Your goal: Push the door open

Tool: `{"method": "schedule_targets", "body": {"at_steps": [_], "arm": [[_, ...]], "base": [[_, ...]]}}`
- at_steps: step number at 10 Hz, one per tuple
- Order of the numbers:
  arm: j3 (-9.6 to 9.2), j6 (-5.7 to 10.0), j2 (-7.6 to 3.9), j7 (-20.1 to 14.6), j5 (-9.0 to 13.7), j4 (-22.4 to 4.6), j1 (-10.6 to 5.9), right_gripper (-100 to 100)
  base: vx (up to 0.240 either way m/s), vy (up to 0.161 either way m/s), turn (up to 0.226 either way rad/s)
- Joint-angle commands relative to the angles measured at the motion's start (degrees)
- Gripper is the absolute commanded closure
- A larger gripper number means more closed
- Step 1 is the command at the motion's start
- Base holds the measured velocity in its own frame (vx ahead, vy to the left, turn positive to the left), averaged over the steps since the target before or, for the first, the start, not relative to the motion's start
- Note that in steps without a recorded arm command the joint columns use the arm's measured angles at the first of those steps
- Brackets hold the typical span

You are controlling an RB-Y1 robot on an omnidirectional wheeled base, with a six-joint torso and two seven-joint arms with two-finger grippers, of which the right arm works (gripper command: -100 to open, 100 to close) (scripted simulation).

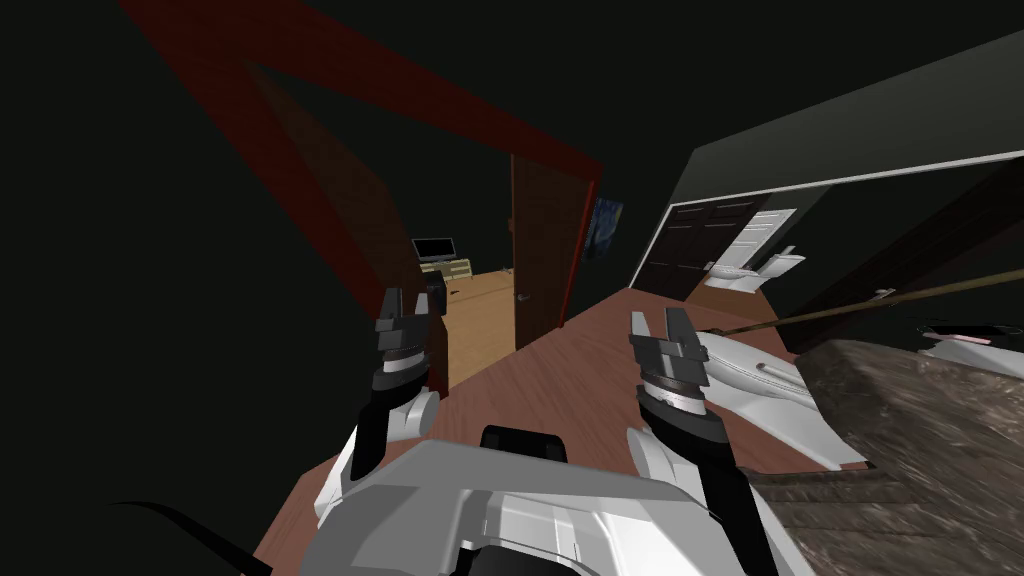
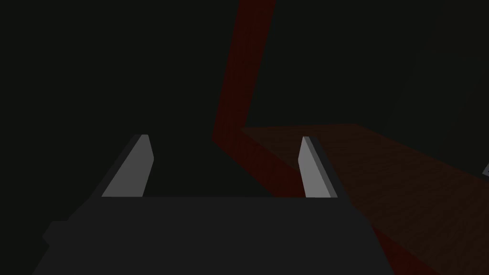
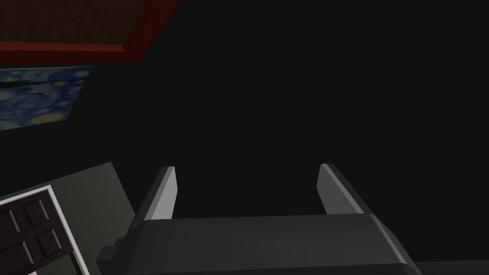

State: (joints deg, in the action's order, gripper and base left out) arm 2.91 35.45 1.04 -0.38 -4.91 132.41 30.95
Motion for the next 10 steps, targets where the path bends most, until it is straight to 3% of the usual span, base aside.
{"method": "schedule_targets", "body": {"at_steps": [1,4,10], "arm": [[-0.15,0.25,-0.42,-0.2,0.0,-2.0,-0.86,-100],[-0.38,0.64,-1.0,-0.5,0.0,-5.2,-2.19,-100],[-1.1,1.87,-2.49,-1.4,0.1,-14.9,-6.41,-100]], "base": [[0.034,-0.005,0.059],[0.065,-0.017,0.054],[0.076,-0.027,0.072]]}}
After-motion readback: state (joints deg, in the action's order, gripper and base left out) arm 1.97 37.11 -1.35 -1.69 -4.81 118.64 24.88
